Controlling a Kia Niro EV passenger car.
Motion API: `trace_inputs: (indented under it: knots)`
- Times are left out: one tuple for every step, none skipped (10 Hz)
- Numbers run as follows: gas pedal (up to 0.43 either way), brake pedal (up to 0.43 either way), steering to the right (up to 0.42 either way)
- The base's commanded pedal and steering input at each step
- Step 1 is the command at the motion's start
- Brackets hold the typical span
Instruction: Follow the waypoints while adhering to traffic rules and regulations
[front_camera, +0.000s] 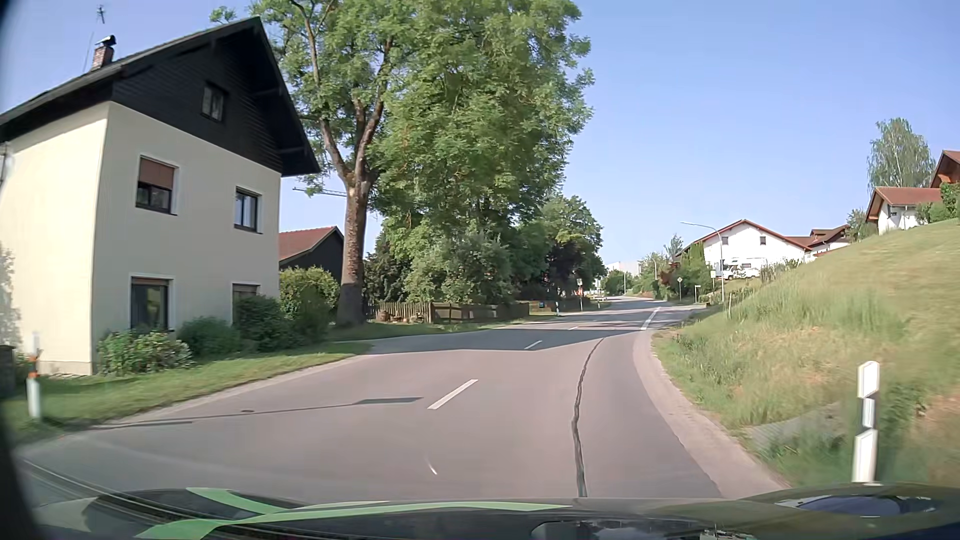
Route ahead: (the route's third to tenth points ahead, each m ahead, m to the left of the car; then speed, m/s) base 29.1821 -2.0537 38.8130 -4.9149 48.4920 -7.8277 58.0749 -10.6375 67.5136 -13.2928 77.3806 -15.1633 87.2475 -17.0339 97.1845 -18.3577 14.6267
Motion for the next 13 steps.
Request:
trace_inputs:
  knots:
    - [0.087, 0.0, 0.047]
    - [0.087, 0.0, 0.049]
    - [0.087, 0.0, 0.049]
    - [0.087, 0.0, 0.049]
    - [0.087, 0.0, 0.049]
    - [0.087, 0.0, 0.049]
    - [0.087, 0.0, 0.047]
    - [0.087, 0.0, 0.044]
    - [0.087, 0.0, 0.04]
    - [0.098, 0.0, 0.038]
    - [0.098, 0.0, 0.038]
    - [0.098, 0.0, 0.038]
    - [0.11, 0.0, 0.036]
